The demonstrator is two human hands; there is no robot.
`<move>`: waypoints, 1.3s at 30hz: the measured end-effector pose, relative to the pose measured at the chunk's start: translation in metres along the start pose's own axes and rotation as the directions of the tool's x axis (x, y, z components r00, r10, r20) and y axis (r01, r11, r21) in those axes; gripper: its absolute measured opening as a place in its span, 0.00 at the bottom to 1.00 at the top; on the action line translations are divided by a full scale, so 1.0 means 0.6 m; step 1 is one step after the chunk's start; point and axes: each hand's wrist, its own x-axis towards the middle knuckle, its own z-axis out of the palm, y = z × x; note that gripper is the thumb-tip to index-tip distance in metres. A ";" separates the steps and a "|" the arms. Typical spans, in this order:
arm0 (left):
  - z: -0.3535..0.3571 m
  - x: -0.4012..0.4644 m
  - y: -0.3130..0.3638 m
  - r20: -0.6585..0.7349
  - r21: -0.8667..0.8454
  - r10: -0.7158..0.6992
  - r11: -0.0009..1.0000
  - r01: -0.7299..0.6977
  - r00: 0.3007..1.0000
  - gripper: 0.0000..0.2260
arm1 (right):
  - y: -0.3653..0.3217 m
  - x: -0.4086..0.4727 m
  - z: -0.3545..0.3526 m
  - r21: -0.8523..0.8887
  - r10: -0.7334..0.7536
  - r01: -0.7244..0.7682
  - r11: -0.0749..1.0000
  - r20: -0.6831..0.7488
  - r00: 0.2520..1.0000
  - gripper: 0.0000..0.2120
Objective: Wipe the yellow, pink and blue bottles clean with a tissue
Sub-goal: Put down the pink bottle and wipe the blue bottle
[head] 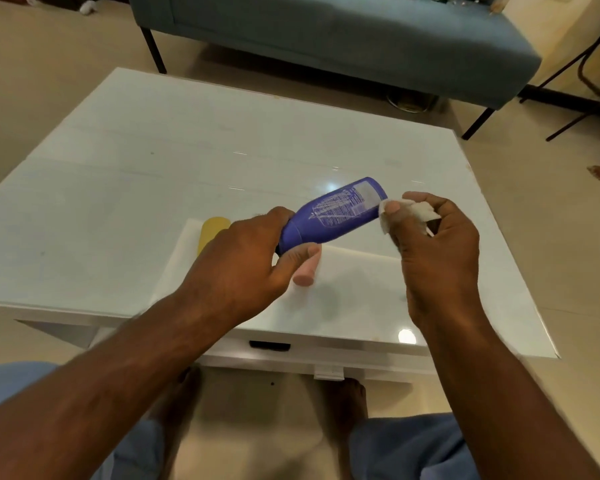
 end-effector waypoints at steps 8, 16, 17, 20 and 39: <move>0.010 -0.003 0.003 -0.021 0.033 0.033 0.999 -0.032 0.999 0.19 | 0.006 -0.024 0.018 -0.290 -0.322 0.361 0.886 0.174 0.931 0.10; 0.005 -0.001 -0.002 -0.037 0.039 0.023 0.999 -0.021 0.999 0.14 | 0.013 -0.025 0.033 -0.410 -0.392 0.471 0.781 0.266 0.881 0.08; 0.004 -0.002 -0.004 -0.027 0.037 0.030 0.999 -0.029 0.999 0.14 | 0.011 -0.011 0.021 -0.457 -0.342 0.396 0.796 0.200 0.918 0.08; 0.008 -0.003 -0.002 -0.003 0.027 0.059 0.998 -0.059 0.998 0.14 | 0.012 -0.005 0.008 -0.457 -0.300 0.336 0.823 0.152 0.942 0.06; 0.011 0.000 0.006 0.013 -0.002 0.011 1.000 -0.011 1.000 0.08 | 0.013 -0.074 0.055 -0.336 -0.515 0.687 0.645 0.473 0.715 0.11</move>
